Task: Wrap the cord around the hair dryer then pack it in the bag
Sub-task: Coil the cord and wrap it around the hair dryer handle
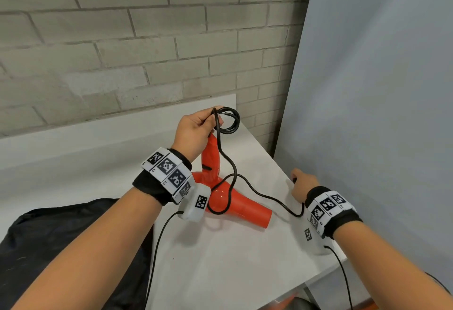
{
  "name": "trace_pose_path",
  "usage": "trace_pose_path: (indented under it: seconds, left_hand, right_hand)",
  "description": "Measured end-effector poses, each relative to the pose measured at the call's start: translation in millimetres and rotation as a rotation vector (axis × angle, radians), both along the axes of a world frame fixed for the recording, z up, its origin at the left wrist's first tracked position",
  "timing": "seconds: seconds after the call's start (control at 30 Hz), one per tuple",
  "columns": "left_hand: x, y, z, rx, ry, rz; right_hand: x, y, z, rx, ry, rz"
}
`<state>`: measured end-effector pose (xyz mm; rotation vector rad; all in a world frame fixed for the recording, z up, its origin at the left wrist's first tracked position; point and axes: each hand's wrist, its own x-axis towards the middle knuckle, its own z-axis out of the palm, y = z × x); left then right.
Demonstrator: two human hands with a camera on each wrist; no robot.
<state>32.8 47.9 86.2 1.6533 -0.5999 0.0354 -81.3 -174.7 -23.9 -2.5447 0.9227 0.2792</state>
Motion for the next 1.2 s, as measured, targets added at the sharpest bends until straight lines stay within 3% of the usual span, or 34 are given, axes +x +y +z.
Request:
trace_pose_path:
  seconds: [0.17,0.23,0.3,0.4,0.8,1.03,1.2]
  left_hand:
    - [3.1,-0.7,-0.2,-0.009,0.004,-0.015]
    - [4.2,-1.7,-1.9,-0.008,0.013,-0.019]
    - [4.7,-2.6,-3.0,-0.031,0.021,-0.034]
    - [2.2,-3.8,-2.4,-0.075,0.007,-0.063]
    - [-2.0,-4.0,-7.0,0.023,-0.235,-0.098]
    - [4.8,0.0,-11.4,-0.009,-0.241,-0.052]
    - [6.1,-0.2,-11.6,0.009,-0.290,-0.098]
  right_hand:
    - [8.0,5.3,42.0,0.037,-0.549,-0.006]
    - [9.5,16.6,69.6,0.021,-0.778,0.133]
    - [8.2,33.9,94.1,0.044,-0.886,0.360]
    - [5.2,63.3,115.9,0.101,-0.807,0.517]
    - [35.7,101.4,119.7,0.196,-0.957,0.210]
    - [50.3,106.3,118.2,0.198,-1.038,0.194]
    - [58.5,107.6,117.6,0.315,-0.962,0.228]
